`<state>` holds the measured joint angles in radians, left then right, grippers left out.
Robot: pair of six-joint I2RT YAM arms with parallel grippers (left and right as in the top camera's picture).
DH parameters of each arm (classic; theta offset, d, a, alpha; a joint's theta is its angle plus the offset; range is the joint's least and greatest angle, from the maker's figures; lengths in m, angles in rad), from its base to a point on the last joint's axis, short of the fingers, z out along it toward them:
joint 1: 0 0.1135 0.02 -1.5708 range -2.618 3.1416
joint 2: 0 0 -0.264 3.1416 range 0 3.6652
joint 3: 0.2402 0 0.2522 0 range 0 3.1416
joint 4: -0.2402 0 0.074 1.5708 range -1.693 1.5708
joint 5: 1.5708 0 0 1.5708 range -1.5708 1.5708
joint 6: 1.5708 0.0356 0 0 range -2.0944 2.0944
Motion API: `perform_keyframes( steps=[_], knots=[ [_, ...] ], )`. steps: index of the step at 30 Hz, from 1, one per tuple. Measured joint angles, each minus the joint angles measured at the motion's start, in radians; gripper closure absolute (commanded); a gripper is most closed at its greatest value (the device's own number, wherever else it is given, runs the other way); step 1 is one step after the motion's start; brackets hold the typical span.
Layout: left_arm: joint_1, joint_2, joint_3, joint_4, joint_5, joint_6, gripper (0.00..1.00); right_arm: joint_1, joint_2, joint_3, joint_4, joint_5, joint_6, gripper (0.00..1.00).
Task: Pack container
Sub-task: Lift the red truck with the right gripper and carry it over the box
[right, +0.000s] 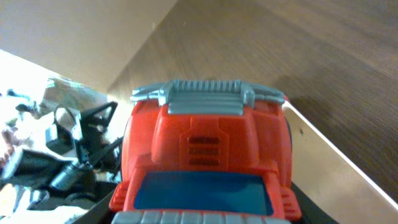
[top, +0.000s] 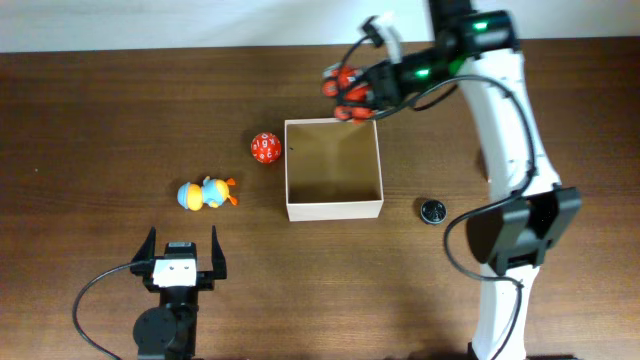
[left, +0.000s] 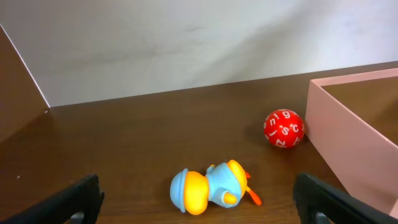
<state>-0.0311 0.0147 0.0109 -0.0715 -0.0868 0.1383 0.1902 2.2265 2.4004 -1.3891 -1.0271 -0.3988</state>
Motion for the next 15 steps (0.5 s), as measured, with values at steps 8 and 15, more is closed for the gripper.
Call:
perform_keyframes(
  steps=[8, 15],
  knots=[
    [0.000, 0.000, 0.000, 0.000, 0.000, 0.000, 0.01, 0.224, 0.000, 0.000, 0.138, 0.467, 0.299, 0.57],
    [0.000, 0.000, 0.000, 0.000, 0.000, 0.000, 0.01, 0.320, 0.000, 0.000, 0.164, 0.838, 0.565, 0.60]
  ],
)
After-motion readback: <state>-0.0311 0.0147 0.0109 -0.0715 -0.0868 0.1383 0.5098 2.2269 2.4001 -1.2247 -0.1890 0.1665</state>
